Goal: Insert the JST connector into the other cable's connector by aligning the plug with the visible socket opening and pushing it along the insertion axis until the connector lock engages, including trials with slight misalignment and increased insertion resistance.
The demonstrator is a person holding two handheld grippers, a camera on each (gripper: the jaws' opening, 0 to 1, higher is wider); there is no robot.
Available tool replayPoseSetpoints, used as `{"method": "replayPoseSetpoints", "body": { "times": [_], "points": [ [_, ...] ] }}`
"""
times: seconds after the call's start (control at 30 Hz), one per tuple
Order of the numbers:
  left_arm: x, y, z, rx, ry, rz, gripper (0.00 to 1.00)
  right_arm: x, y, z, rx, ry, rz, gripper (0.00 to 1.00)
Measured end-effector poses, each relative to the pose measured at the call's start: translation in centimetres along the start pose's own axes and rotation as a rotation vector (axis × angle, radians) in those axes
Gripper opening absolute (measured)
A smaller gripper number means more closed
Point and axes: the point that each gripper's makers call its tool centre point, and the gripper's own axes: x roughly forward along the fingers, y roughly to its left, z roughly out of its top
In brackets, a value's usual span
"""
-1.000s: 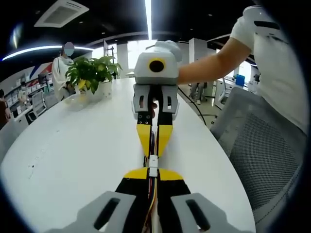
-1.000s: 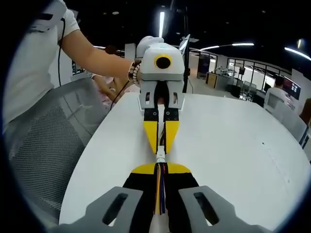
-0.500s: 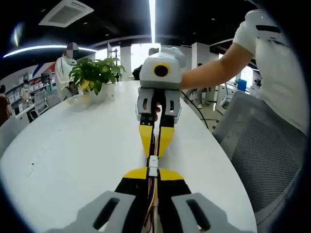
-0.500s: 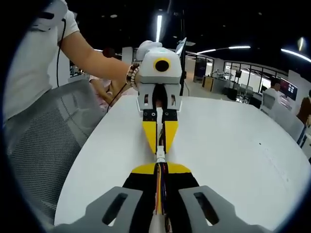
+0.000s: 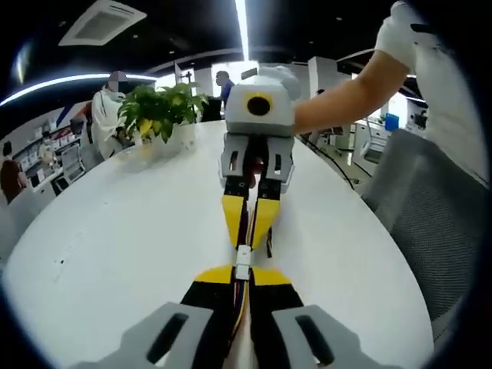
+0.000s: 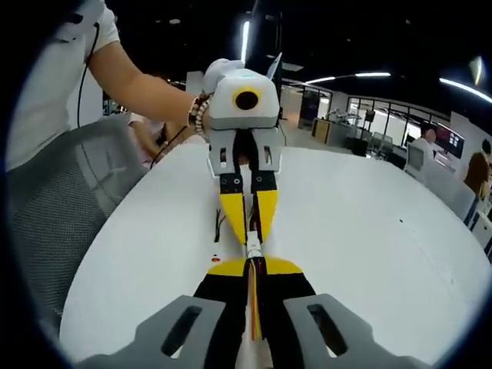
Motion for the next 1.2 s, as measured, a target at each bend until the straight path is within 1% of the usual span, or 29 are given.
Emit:
{"method": "replayPoseSetpoints", "body": {
  "times": [0.3,0.43,0.53,0.6,0.77,0.9,1.0,1.03,1.2],
  "points": [
    [1.0,2.0,-2.0,-0.035,0.026,-0.002,0.01,1.5,-2.0,-1.7,0.045,0.004,0.015,0.03],
    [1.4,2.9,-2.7,-0.062,0.014,-0.001,0.01,1.9,-2.8,-2.4,0.074,-0.008,0.010,0.03],
    [1.6,3.4,-3.2,-0.101,0.012,0.004,0.01,2.2,-3.2,-2.9,0.090,-0.012,0.008,0.03],
    [1.7,3.4,-3.4,-0.117,0.003,-0.003,0.01,2.3,-3.2,-3.1,0.100,-0.016,0.011,0.03],
    [1.9,3.3,-3.8,-0.122,0.013,-0.008,0.01,2.6,-3.1,-3.6,0.110,-0.012,0.019,0.04],
    [1.9,3.4,-3.9,-0.136,0.015,-0.004,0.01,2.7,-3.3,-3.7,0.127,-0.012,0.019,0.04],
    [2.0,3.5,-4.0,-0.152,0.015,0.002,0.04,2.8,-3.4,-3.7,0.130,-0.016,0.016,0.04],
    [2.1,3.5,-3.8,-0.153,0.006,0.004,0.05,2.8,-3.4,-3.7,0.132,-0.016,0.014,0.04],
    [2.2,3.3,-3.8,-0.139,0.014,0.005,0.06,2.9,-3.4,-3.6,0.136,-0.017,0.013,0.05]
  ]
}}
